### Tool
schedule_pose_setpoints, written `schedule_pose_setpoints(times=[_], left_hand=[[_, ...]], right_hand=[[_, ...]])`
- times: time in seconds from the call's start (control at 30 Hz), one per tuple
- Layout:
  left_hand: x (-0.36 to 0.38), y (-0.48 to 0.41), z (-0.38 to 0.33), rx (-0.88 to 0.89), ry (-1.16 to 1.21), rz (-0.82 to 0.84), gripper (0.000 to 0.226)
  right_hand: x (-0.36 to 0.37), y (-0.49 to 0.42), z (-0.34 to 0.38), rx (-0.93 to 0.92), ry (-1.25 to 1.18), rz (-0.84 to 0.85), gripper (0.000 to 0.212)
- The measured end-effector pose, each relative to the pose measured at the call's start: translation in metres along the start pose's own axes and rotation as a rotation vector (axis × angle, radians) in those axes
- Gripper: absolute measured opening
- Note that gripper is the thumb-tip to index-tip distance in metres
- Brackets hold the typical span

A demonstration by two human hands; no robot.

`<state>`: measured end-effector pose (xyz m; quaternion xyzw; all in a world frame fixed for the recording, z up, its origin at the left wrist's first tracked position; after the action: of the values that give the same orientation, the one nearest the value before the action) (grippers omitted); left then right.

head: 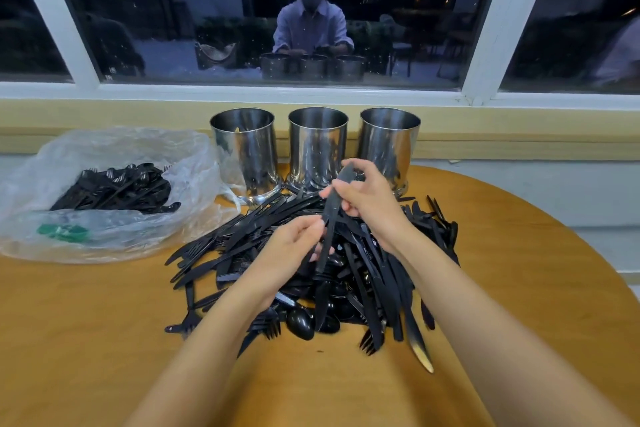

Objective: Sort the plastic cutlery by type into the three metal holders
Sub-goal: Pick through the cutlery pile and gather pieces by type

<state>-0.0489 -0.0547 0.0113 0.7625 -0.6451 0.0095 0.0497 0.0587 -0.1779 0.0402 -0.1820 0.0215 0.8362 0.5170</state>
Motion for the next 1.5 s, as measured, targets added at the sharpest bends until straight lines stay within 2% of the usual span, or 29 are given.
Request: schedule_pose_setpoints(times=[0.07, 0.17, 0.27, 0.37, 0.53, 0.63, 0.73, 0.83, 0.87, 0.97, 1.13, 1.2, 1.3, 1.37, 1.5], left_hand=[[0.005, -0.005, 0.001, -0.002, -0.044, 0.055, 0.024], [0.004, -0.009, 0.007, -0.033, 0.098, -0.028, 0.025], [-0.007, -0.015, 0.018, -0.055, 0.235, -0.144, 0.026], [-0.021, -0.024, 0.029, -0.034, 0.308, -0.208, 0.028], [-0.03, -0.029, 0.035, 0.042, 0.453, -0.199, 0.025], [-0.032, -0.03, 0.038, 0.065, 0.524, -0.184, 0.023], [-0.034, -0.03, 0.036, 0.056, 0.537, -0.175, 0.022], [-0.036, -0.03, 0.034, 0.06, 0.56, -0.155, 0.027], [-0.037, -0.03, 0.033, 0.062, 0.579, -0.153, 0.028], [-0.041, -0.029, 0.033, 0.095, 0.576, -0.162, 0.026], [-0.049, -0.03, 0.026, 0.16, 0.528, -0.238, 0.029], [-0.052, -0.033, 0.018, 0.175, 0.493, -0.267, 0.028], [-0.049, -0.038, 0.007, 0.123, 0.385, -0.241, 0.03], [-0.038, -0.04, 0.005, 0.035, 0.318, -0.155, 0.035], [-0.018, -0.037, 0.008, -0.078, 0.274, 0.101, 0.041]], right_hand=[[0.006, -0.003, -0.001, -0.027, 0.026, 0.029, 0.02], [0.002, -0.003, -0.012, 0.001, 0.065, -0.023, 0.023], [-0.014, 0.001, -0.039, 0.045, 0.318, -0.135, 0.019], [-0.021, 0.006, -0.068, 0.097, 0.541, -0.145, 0.012], [-0.013, 0.005, -0.083, 0.1, 0.865, -0.099, 0.032], [-0.008, -0.002, -0.078, 0.162, 0.996, -0.084, 0.035], [-0.008, -0.013, -0.079, 0.238, 0.942, -0.098, 0.026], [-0.015, -0.021, -0.079, 0.225, 0.799, -0.236, 0.008], [-0.019, -0.023, -0.077, 0.184, 0.748, -0.308, 0.002], [-0.031, -0.026, -0.066, 0.033, 0.607, -0.518, 0.008], [-0.043, -0.022, -0.037, -0.165, 0.329, -0.714, 0.004], [-0.046, -0.02, -0.023, -0.229, 0.277, -0.65, 0.006], [-0.038, -0.02, -0.005, -0.242, 0.27, -0.289, 0.016], [-0.023, -0.022, 0.004, -0.262, 0.296, -0.115, 0.014], [-0.001, -0.032, 0.013, -0.327, 0.299, -0.128, 0.007]])
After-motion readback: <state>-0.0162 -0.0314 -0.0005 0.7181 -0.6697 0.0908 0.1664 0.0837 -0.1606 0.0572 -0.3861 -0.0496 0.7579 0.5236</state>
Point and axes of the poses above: each hand's wrist, its own y-axis away from the middle knuckle, its own x-axis out of the palm, z = x × y, the point moved 1 cm from there along -y, towards the middle knuckle, and after that the axes turned 13 degrees about y, right-handed, at the moved point
